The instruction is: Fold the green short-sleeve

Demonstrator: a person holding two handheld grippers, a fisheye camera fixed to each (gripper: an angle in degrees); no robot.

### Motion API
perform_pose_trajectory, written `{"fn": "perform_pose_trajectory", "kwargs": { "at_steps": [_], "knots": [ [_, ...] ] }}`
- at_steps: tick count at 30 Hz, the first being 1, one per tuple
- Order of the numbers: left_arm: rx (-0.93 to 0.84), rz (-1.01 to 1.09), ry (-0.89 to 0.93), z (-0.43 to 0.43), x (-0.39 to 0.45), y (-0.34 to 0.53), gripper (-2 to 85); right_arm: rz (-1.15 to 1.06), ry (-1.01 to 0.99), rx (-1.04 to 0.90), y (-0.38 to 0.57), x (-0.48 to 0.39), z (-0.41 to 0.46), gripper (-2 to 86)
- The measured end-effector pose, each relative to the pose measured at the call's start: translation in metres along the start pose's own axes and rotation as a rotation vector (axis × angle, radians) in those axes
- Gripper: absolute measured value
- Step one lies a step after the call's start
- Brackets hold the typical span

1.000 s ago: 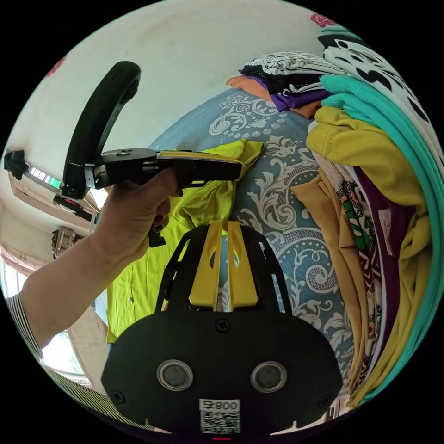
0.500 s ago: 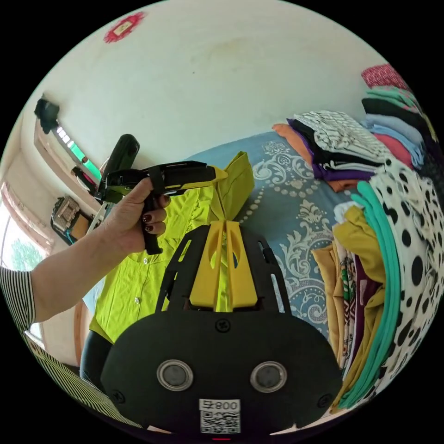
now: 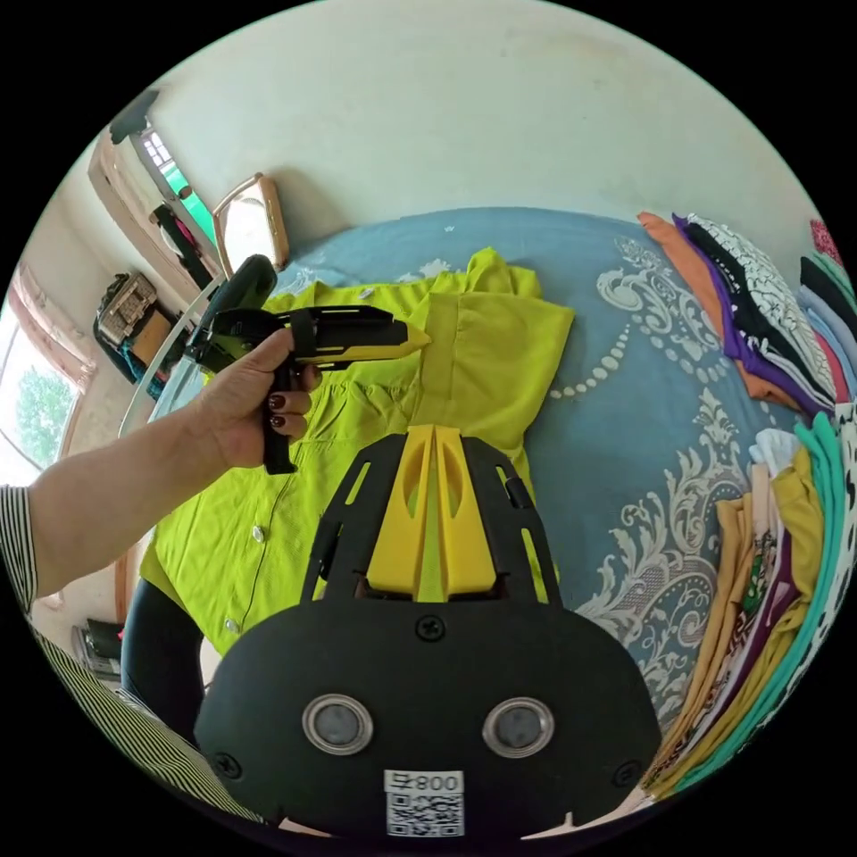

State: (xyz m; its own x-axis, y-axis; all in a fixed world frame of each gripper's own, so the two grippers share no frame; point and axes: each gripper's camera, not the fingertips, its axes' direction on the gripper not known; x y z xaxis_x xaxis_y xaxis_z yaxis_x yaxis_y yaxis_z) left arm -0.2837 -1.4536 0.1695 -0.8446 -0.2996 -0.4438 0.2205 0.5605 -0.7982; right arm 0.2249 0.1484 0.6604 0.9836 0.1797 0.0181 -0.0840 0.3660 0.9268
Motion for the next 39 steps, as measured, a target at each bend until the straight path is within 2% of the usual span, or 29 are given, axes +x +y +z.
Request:
{"fn": "perform_pose_trajectory", "kwargs": {
  "at_steps": [7,12,18,22,27,31,35,39],
  "knots": [
    [0.008,0.184,-0.138,-0.009,0.021,-0.012,3.0,0.095,-0.118,0.04,0.012,0.025,0.001,0.2],
    [-0.092,0.424,-0.249,0.036,0.072,-0.048,6.0,0.163,-0.123,0.118,0.012,0.048,-0.008,0.2],
    [-0.216,0.575,-0.378,0.099,0.106,-0.093,6.9,0.178,-0.104,0.011,0.004,0.063,0.022,0.1],
    [-0.353,0.592,-0.492,0.13,0.106,-0.1,2.4,0.18,-0.124,0.013,0.004,0.072,0.027,0.1],
    [-0.189,0.556,-0.377,0.097,0.112,-0.093,0.9,0.203,-0.155,0.023,0.008,0.083,0.026,0.0],
    [-0.167,0.56,-0.351,0.092,0.111,-0.091,1.9,0.235,-0.192,0.036,0.012,0.091,0.028,0.1],
    [-0.307,0.633,-0.37,0.113,0.117,-0.086,6.2,0.226,-0.18,0.025,0.009,0.091,0.031,0.1],
    [-0.376,0.652,-0.502,0.117,0.115,-0.078,3.0,0.23,-0.191,0.026,0.009,0.092,0.033,0.1]
  ]
}}
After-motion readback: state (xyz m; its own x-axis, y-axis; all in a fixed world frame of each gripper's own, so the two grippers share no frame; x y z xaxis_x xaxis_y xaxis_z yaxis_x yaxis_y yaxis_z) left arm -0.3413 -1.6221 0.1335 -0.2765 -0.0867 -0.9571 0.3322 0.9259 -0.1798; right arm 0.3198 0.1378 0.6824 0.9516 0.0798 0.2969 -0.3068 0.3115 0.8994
